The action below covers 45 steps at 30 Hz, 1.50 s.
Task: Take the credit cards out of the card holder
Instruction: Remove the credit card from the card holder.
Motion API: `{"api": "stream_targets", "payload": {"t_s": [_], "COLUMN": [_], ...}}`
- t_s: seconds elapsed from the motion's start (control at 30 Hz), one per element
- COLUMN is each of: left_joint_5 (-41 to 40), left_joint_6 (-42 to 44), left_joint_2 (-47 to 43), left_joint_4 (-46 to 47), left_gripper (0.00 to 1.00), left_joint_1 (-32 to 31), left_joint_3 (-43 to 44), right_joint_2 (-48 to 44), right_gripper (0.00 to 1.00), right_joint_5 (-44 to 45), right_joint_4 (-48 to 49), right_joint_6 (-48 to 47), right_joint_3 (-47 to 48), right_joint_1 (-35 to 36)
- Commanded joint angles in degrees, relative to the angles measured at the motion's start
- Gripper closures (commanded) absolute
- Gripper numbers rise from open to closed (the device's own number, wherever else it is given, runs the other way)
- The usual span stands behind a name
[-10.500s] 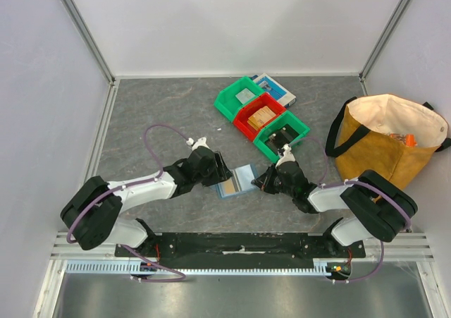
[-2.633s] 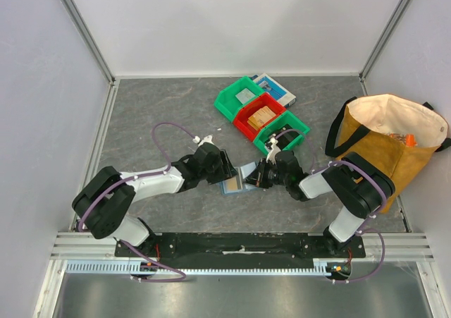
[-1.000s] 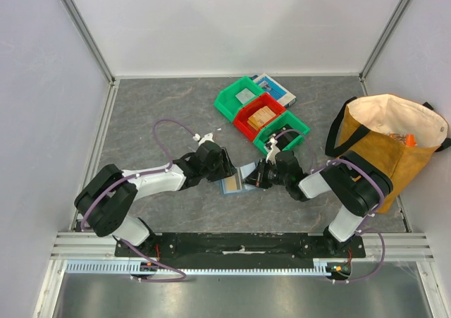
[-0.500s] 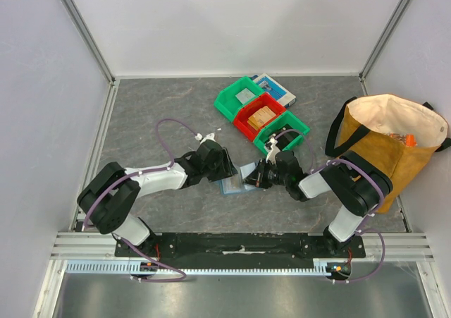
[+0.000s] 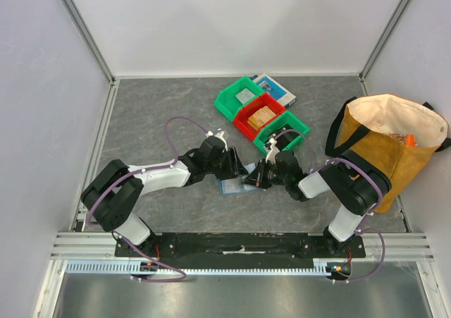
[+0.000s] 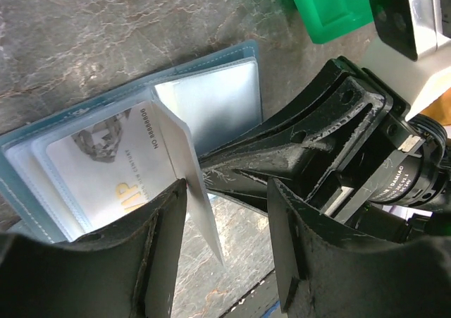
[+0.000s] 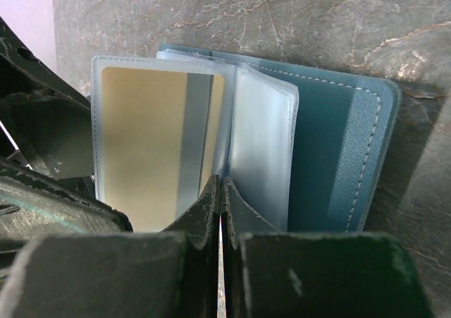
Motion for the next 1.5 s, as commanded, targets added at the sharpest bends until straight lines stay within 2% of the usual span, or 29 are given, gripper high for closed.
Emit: {"api": "stream_targets", "payload": {"t_s": [0.0, 0.07, 0.13, 0.23, 0.3, 0.4, 0.57, 0.77, 0.87, 1.07, 1.23, 1.37, 1.47], "left_joint_5": [3.46, 3.55, 3.90, 3.82, 3.82, 3.82, 5.22, 5.93, 6.19, 7.07, 7.07, 6.90, 5.06], "left_joint_6": [-0.24, -0.33, -0.42, -0.59, -0.68, -0.94, -1.56, -1.82, -1.82, -1.56, -1.91, -2.09, -2.53], "left_joint_2": [0.64, 0.46, 0.90, 1.60, 2.13, 3.27, 5.38, 6.61, 6.88, 9.07, 13.29, 15.49, 13.83], "left_joint_4": [4.60, 5.30, 5.48, 5.66, 6.01, 6.71, 8.99, 9.79, 9.88, 9.88, 9.79, 10.05, 10.57], "left_gripper": [0.45, 0.45, 0.44, 0.44, 0.44, 0.44, 0.44, 0.44, 0.44, 0.44, 0.44, 0.44, 0.45], "left_joint_1": [-0.47, -0.64, -0.73, -0.82, -0.82, -0.91, -1.17, -2.31, -2.92, -4.94, -5.91, -6.18, -6.27], "left_joint_3": [0.71, 0.79, 1.06, 1.06, 0.97, 0.97, 1.58, 3.69, 4.83, 7.64, 9.32, 10.11, 8.54], "right_joint_2": [2.07, 1.63, 0.41, -3.71, -8.28, -14.70, -22.79, -29.20, -34.65, -47.48, -50.49, -48.03, -44.70], "right_gripper": [1.00, 0.96, 0.81, 0.67, 0.62, 0.59, 0.60, 0.64, 0.71, 0.74, 0.78, 0.83, 0.83], "right_joint_5": [0.49, 0.14, 0.32, 1.54, 3.82, 8.38, 15.07, 19.82, 24.65, 34.85, 33.19, 29.95, 25.38], "right_joint_4": [-6.48, -5.87, -5.78, -8.66, -13.66, -22.01, -30.47, -31.44, -33.10, -36.36, -36.19, -34.00, -30.05], "right_joint_6": [-1.39, -1.48, -1.66, -3.32, -5.51, -9.81, -12.99, -11.33, -10.01, -9.39, -10.01, -9.04, -8.78], "right_joint_3": [-2.00, -2.17, -2.61, -2.96, -2.53, -1.47, -0.85, -3.66, -5.33, -7.97, -8.24, -8.76, -9.12], "right_joint_1": [0.70, 0.70, 0.70, 0.70, 0.70, 0.70, 0.70, 0.61, 0.61, 0.61, 0.61, 0.70, 0.70]}}
